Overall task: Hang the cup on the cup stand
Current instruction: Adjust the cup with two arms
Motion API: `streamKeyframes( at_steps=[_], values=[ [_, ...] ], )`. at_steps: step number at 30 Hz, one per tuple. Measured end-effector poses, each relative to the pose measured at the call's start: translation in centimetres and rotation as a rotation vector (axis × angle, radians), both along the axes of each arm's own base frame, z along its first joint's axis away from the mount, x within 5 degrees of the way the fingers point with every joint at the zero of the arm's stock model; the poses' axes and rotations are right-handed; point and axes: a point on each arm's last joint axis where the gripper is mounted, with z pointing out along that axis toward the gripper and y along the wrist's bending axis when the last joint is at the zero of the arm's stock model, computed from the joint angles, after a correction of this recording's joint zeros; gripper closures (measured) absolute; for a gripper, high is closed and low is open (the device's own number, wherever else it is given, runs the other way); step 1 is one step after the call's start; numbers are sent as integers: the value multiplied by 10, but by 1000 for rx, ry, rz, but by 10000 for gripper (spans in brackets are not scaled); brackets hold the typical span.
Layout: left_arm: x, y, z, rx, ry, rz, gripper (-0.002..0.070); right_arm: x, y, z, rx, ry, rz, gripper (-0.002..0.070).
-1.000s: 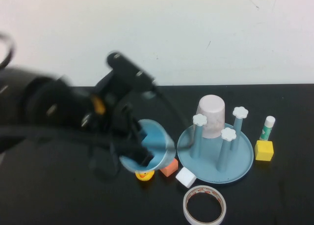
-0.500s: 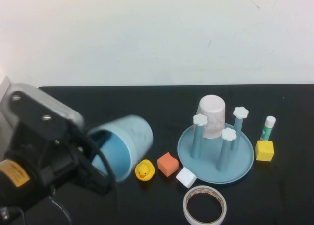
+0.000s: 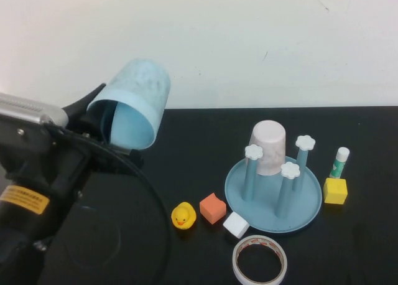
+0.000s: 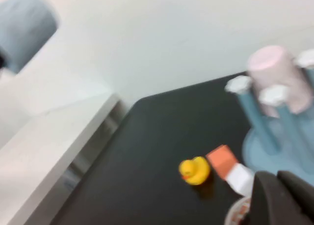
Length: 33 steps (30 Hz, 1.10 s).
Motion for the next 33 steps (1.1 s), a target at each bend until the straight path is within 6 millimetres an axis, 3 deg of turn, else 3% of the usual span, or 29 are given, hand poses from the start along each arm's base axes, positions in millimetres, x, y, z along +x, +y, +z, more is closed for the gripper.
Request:
streamKeyframes(
  at_steps=[5,8,11,15,17,21,25,33],
  values=[
    [8,-10,-4,11,-148,-6,665,27,8,44,-14,-18,151,674],
    [12,-16,-10,33,-193,-29,665,51,16,63,54,21,294,617],
    [14,-20,-17,60,-183,-49,665,76,23,73,130,79,452,457],
    [15,-23,-19,75,-188,-64,665,119,31,74,282,274,561,113],
    [14,-23,-19,77,-193,-69,665,139,42,73,344,384,595,43],
    [14,-24,-19,81,-200,-77,665,175,77,75,426,572,696,-4],
    [14,-24,-19,82,-200,-78,665,204,105,90,423,596,700,-12],
    [14,-24,-19,82,-200,-78,665,227,129,123,417,539,584,-15]
  ],
)
